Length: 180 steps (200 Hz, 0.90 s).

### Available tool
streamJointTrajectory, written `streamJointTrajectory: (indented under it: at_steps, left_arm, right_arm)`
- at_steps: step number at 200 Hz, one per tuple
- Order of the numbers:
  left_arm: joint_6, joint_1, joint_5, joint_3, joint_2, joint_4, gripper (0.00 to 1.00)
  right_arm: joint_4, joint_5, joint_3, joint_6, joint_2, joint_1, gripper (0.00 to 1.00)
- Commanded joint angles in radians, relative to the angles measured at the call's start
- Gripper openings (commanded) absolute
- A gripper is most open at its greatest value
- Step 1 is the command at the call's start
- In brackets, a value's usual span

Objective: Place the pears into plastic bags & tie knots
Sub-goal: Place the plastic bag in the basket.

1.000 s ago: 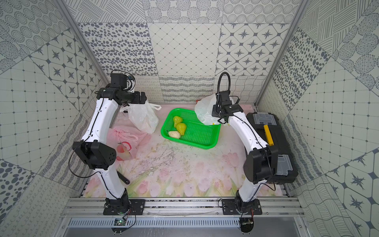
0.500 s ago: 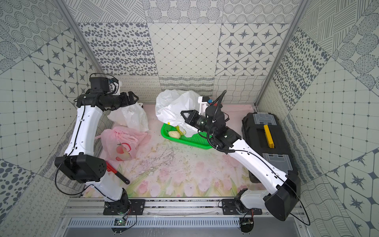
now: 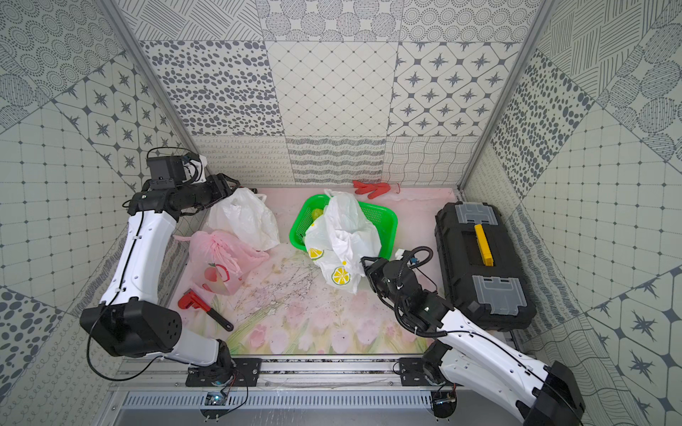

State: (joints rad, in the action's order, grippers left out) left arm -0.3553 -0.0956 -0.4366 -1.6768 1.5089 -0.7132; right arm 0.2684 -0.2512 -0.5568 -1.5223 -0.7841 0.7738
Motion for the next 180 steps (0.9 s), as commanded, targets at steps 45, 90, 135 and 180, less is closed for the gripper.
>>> streamJointTrajectory:
  at_steps: [45, 90, 135, 180]
  left_arm:
    - [0.084, 0.314, 0.136, 0.087, -0.092, -0.143, 0.69]
    - [0.117, 0.381, 0.257, 0.093, -0.124, -0.199, 0.71]
    - [0.194, 0.382, 0.408, 0.048, -0.175, -0.298, 0.78]
    - [0.312, 0.381, 0.615, -0.113, -0.139, -0.417, 0.88]
  right_arm:
    - [0.725, -0.144, -0.511, 0.681, -0.147, -0.158, 0.75]
    - [0.747, 0.032, -0.768, 0.942, -0.306, -0.373, 0.85]
    - [0.709, 0.268, -0.857, 1.004, -0.390, -0.511, 0.87]
    - [0.666, 0.435, -0.939, 0.979, -0.492, -0.582, 0.87]
